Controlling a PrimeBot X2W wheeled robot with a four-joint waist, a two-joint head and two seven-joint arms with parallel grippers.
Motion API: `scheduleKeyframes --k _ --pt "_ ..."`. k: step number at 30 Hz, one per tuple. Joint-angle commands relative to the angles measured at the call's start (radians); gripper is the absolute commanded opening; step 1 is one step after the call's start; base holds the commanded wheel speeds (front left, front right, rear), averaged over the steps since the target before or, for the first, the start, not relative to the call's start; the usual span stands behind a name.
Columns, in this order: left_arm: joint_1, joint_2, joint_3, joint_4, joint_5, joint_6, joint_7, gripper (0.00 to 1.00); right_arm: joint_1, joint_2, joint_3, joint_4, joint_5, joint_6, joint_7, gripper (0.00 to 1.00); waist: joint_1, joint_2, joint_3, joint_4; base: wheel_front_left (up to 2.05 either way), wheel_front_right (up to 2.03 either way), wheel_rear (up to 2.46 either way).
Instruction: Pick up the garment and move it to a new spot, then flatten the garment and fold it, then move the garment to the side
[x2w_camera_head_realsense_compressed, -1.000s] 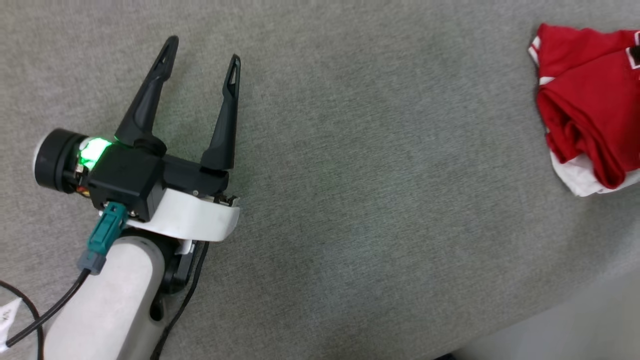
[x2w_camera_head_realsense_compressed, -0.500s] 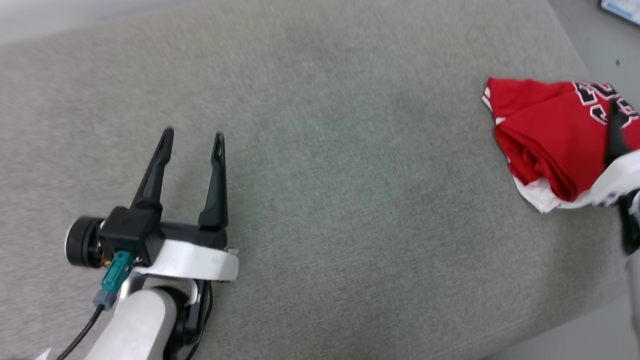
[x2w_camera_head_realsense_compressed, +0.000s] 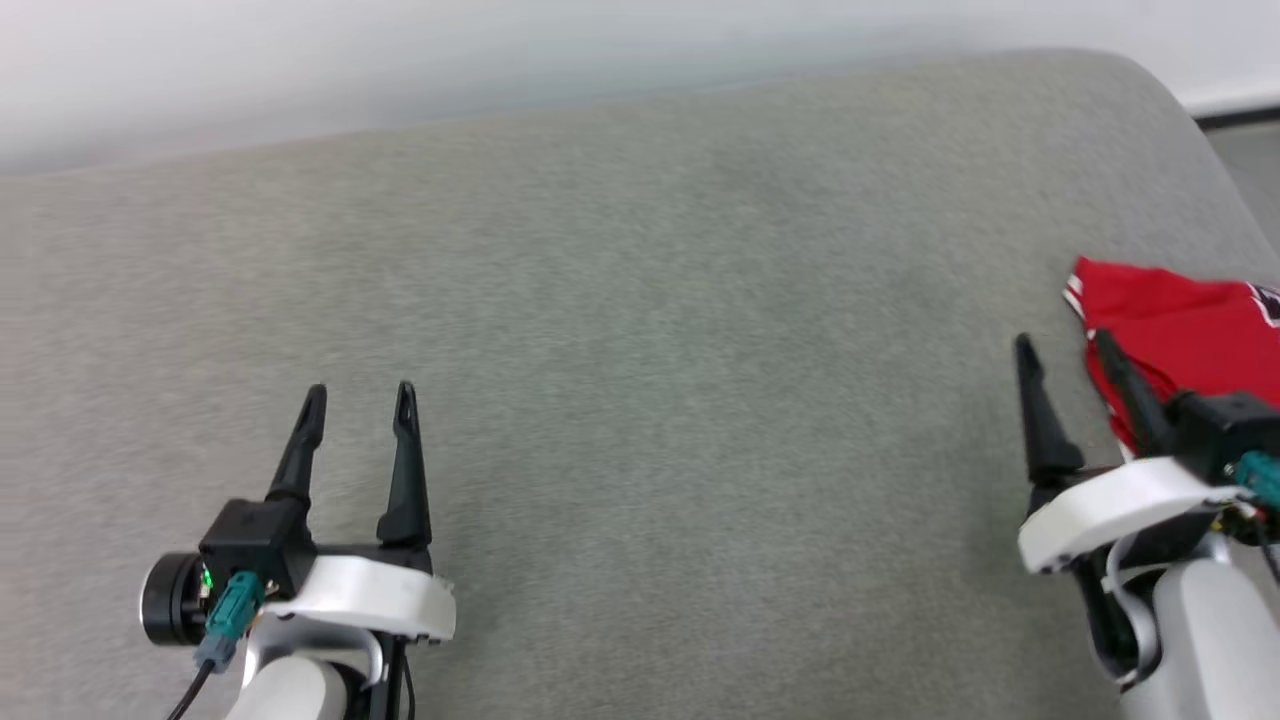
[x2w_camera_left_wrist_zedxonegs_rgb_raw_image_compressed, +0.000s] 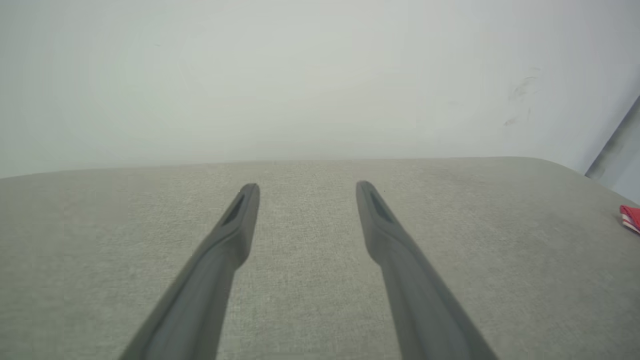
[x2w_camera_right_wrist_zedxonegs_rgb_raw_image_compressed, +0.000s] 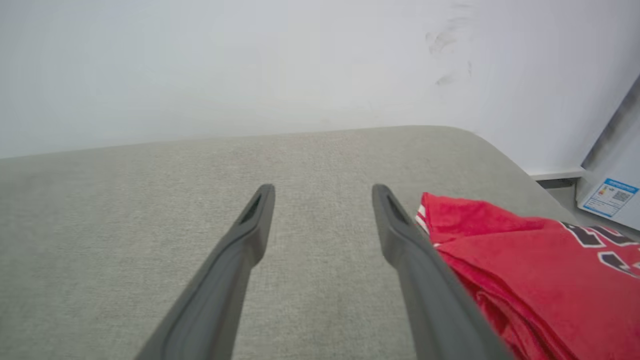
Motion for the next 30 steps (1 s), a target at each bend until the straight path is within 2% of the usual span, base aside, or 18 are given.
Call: scheduleKeyframes --k 1,7,14,21,30 --pt "0.018 -0.002 0.006 0.009 -0.004 0.003 -0.005 1.00 0.029 0.008 0.007 -0.032 -0.001 -0.001 0.009 1.00 0.0001 0.0000 -0.040 0.047 0.00 0.00 0.00" --pt "0.066 0.006 0.031 0.037 -0.002 0.008 -0.013 1.00 0.138 0.042 0.022 -0.208 -0.010 -0.001 0.057 1.00 0.0001 0.0000 -0.095 0.106 0.00 0.00 0.00" --pt "0.132 0.036 0.040 0.045 0.008 0.000 -0.016 1.00 0.269 0.071 0.006 -0.373 -0.032 -0.001 0.122 1.00 0.0001 0.0000 -0.166 0.116 0.00 0.00 0.00" --pt "0.178 0.041 0.016 0.042 0.003 -0.008 -0.004 1.00 0.356 0.083 -0.005 -0.460 -0.057 -0.001 0.175 1.00 0.0001 0.0000 -0.210 0.115 0.00 0.00 0.00" --pt "0.199 0.049 0.008 0.022 0.005 0.006 0.003 1.00 0.385 0.090 0.006 -0.502 -0.072 -0.001 0.201 1.00 0.0001 0.0000 -0.220 0.116 0.00 0.00 0.00"
